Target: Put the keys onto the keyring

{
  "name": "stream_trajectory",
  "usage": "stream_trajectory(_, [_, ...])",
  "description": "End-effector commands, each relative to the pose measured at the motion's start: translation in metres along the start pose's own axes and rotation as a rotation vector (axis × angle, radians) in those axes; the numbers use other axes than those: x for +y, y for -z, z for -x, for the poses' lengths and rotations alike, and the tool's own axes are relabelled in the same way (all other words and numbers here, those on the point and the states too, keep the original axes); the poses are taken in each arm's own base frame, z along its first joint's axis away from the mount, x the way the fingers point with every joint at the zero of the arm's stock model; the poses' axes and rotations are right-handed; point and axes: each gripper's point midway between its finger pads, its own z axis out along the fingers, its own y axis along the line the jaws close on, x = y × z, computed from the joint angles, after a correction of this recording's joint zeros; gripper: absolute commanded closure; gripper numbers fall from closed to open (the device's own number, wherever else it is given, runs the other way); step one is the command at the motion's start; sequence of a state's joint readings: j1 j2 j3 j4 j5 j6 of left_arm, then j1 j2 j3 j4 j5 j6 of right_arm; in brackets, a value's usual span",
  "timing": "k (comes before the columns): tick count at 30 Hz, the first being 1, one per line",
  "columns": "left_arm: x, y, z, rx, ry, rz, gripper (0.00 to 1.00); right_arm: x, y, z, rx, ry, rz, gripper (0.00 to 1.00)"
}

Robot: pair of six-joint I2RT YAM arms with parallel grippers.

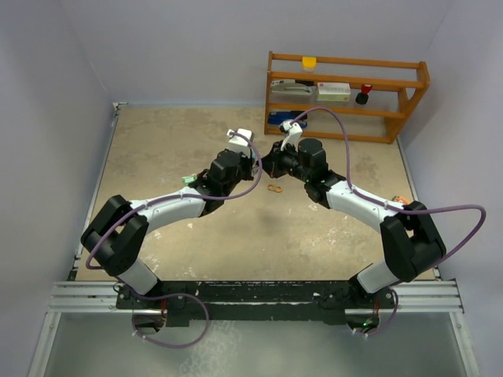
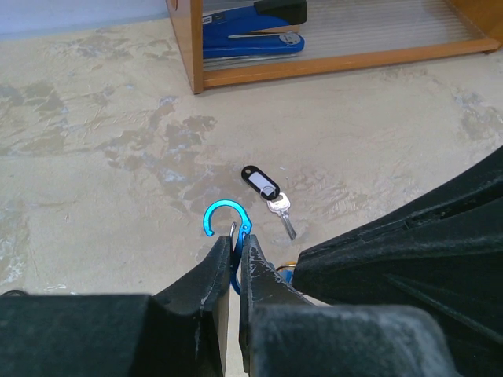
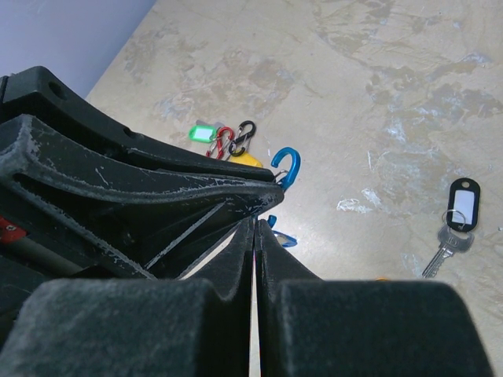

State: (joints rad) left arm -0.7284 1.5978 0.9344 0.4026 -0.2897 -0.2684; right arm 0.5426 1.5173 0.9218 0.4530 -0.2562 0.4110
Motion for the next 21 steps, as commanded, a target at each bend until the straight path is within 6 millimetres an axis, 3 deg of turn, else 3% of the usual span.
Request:
stream_trajectory(1, [-0.012,0.005,0.030,-0.091,0.008,-0.046,1.00,0.016,0.000,0.035,-0.078,0.023,0.043,1.00])
stream_trajectory(21, [-0.013,0.032,0.054,-0.205,0.028,-0.082,1.00,0.011,-0.008,0.018,0.003,-0.016,0.030,1.00])
